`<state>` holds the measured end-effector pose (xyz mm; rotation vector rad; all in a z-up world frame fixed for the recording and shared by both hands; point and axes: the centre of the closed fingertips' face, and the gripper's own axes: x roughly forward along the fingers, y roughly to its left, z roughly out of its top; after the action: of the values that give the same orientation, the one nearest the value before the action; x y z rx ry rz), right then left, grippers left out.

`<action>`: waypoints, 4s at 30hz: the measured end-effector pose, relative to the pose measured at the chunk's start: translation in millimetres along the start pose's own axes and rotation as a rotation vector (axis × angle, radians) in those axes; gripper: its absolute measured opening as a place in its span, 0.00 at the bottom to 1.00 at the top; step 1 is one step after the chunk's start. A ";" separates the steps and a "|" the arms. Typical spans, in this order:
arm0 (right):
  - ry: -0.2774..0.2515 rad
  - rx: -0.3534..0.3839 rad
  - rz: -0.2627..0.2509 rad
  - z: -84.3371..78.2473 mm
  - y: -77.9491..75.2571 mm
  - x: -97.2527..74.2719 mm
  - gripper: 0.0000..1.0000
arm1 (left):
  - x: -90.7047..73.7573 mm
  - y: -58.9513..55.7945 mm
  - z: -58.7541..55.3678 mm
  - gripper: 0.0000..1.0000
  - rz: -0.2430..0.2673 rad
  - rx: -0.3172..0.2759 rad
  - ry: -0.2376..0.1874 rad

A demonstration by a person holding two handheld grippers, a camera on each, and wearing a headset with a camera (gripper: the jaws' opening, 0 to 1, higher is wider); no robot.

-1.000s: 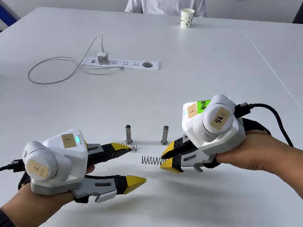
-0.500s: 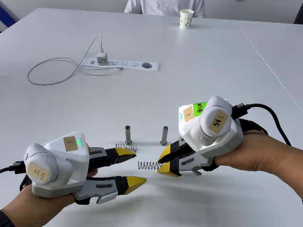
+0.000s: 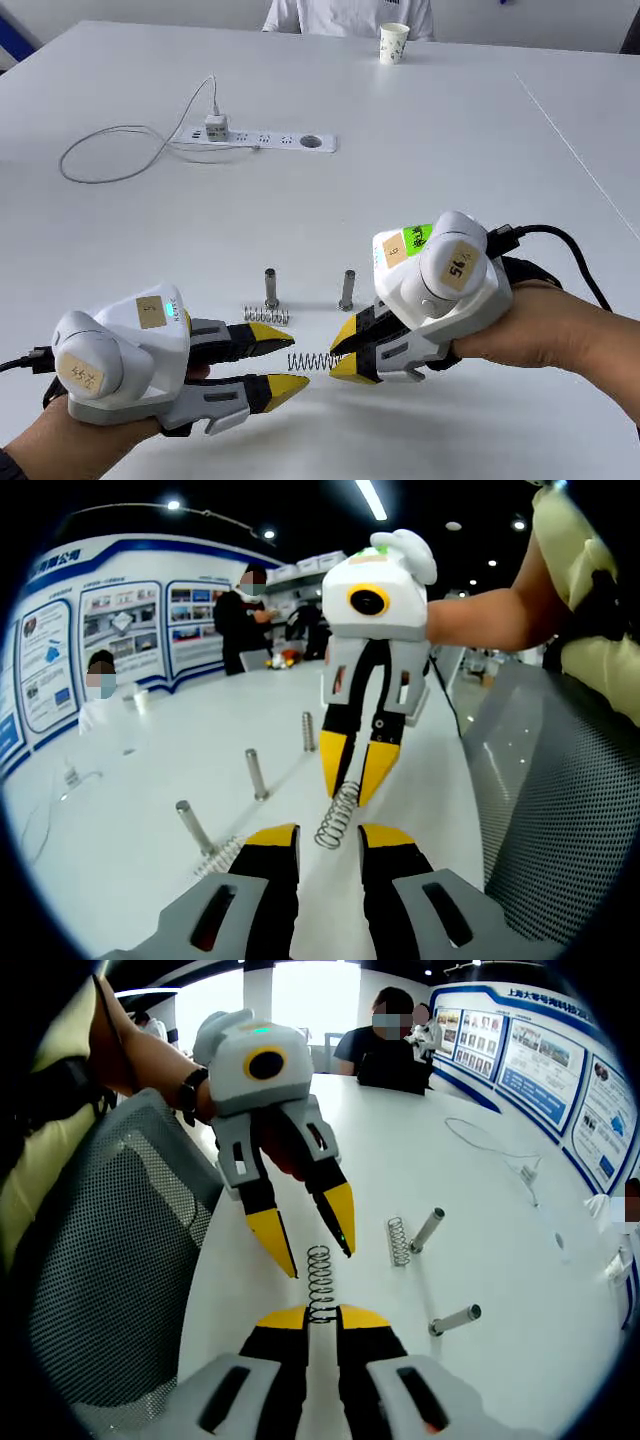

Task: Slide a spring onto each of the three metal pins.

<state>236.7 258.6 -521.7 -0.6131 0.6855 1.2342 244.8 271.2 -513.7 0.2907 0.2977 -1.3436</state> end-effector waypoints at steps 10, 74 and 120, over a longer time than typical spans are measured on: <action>0.001 -0.008 0.005 1.0 2.1 -0.5 0.11 | 0.6 -2.3 -0.8 0.16 -0.009 0.022 0.004; -0.197 -0.028 -0.030 65.1 2.4 -12.4 0.11 | 0.9 -1.7 5.8 0.11 -0.003 0.035 -0.011; -0.201 -0.004 -0.091 59.2 -16.1 -26.5 0.11 | -11.8 14.1 -5.3 0.36 0.072 -0.059 -0.009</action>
<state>255.5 282.4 -462.1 -0.5094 0.4818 1.1937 256.0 286.7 -513.7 0.2434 0.3157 -1.2632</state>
